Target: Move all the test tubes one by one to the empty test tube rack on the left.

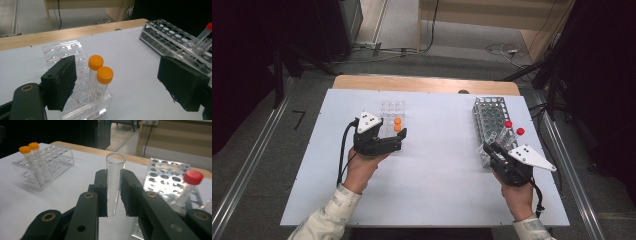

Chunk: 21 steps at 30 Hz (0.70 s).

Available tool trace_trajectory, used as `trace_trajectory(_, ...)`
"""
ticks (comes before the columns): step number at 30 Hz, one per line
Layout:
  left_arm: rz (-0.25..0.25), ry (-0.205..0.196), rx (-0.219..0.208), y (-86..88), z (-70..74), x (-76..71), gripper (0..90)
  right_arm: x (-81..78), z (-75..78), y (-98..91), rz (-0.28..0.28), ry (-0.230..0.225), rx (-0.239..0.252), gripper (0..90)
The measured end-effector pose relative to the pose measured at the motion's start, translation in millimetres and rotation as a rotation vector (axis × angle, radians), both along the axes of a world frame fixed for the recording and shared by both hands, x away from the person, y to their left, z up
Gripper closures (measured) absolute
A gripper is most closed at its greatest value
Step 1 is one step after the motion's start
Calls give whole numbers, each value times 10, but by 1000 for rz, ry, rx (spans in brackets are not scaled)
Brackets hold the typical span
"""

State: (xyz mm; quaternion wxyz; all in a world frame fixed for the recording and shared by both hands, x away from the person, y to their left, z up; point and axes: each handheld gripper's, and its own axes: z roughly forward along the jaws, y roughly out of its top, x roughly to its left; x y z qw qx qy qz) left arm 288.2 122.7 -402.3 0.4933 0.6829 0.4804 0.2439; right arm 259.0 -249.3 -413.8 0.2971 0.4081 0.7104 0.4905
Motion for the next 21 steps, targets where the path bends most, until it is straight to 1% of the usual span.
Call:
trace_trajectory(8, -23, -7, -1, -80, 17, -39, 165, 5, -85, 248, 66, 27, -19, 736)
trace_trajectory(10, -33, -9, 6, -114, 20, -56, 165, 8, -114, 313, 83, 38, -23, 735)
trace_trajectory(16, -75, -14, 13, -244, 25, -112, 165, 5, -194, 498, 134, 49, -45, 735)
trace_trajectory(21, -108, -13, 23, -362, 12, -161, 165, -5, -233, 618, 164, 60, -55, 735)
